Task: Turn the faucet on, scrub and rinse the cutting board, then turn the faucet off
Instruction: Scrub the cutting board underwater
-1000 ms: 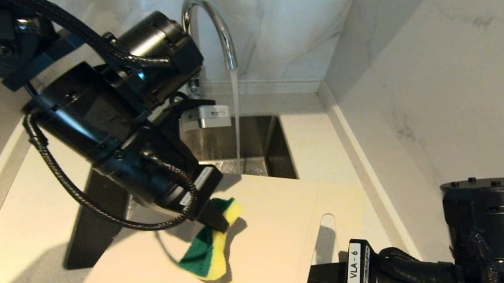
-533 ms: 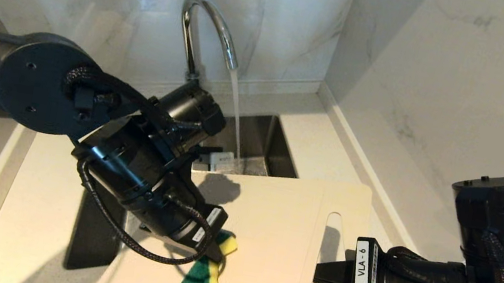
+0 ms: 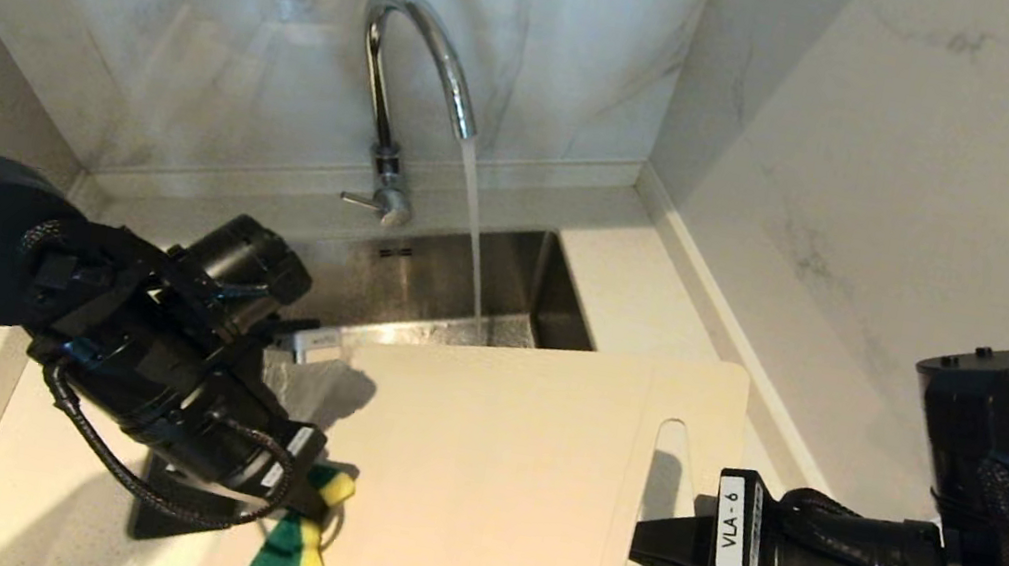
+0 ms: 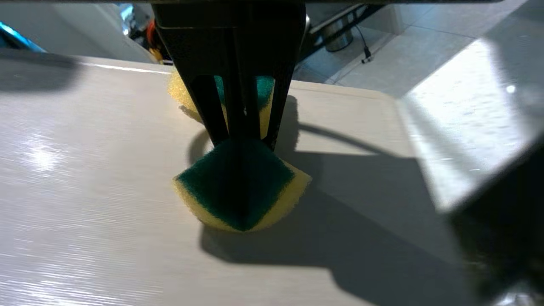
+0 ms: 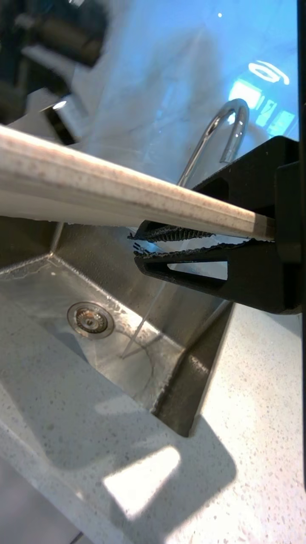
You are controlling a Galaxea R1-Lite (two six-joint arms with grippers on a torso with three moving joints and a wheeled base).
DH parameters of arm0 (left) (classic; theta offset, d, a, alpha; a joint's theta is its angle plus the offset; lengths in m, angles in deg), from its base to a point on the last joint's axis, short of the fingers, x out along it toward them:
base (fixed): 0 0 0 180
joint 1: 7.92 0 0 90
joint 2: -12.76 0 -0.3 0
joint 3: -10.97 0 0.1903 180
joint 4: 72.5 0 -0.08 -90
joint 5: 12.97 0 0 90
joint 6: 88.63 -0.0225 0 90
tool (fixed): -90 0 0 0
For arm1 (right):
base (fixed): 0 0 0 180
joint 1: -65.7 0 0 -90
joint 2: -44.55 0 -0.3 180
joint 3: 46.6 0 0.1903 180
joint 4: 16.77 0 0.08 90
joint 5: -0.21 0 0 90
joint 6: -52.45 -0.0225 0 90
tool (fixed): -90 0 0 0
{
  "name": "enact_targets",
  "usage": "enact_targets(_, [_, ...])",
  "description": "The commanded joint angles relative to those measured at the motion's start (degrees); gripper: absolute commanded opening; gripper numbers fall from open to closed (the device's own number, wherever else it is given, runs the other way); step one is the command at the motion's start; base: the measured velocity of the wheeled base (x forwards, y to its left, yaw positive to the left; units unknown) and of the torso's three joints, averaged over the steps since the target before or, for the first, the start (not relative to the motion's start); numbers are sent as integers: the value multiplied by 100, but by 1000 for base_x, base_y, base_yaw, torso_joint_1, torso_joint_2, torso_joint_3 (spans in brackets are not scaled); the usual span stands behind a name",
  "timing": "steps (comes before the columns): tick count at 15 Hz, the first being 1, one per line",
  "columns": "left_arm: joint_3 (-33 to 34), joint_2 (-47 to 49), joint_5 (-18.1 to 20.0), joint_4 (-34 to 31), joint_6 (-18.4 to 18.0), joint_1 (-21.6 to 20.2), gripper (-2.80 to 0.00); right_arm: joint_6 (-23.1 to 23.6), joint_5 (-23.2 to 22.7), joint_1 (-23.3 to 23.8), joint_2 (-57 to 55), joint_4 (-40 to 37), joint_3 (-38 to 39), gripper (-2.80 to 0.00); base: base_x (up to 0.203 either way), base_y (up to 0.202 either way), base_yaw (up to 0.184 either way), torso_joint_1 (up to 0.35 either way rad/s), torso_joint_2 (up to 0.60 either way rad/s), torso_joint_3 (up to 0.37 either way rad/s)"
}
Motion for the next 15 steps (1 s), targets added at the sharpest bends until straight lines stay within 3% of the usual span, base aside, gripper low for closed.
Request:
enact_targets(1, [456,-206,25,251,-184,-584,-280,79,-19,-2,25,-9,-17,-280,0,0,0,0,0,0])
enact_targets(7, [503,-213,594,372,-644,-1711,-280,62,-28,-2,143,-18,27,-280,0,0,0,0,0,0])
enact_targets(13, [493,-217,669,635,-987,-2568,-280,62,-28,-2,143,-18,54,-280,0,0,0,0,0,0])
enact_targets(15, [488,-315,1086,636,-992,-2704,-280,62,-28,-2,143,-18,90,-280,0,0,0,0,0,0])
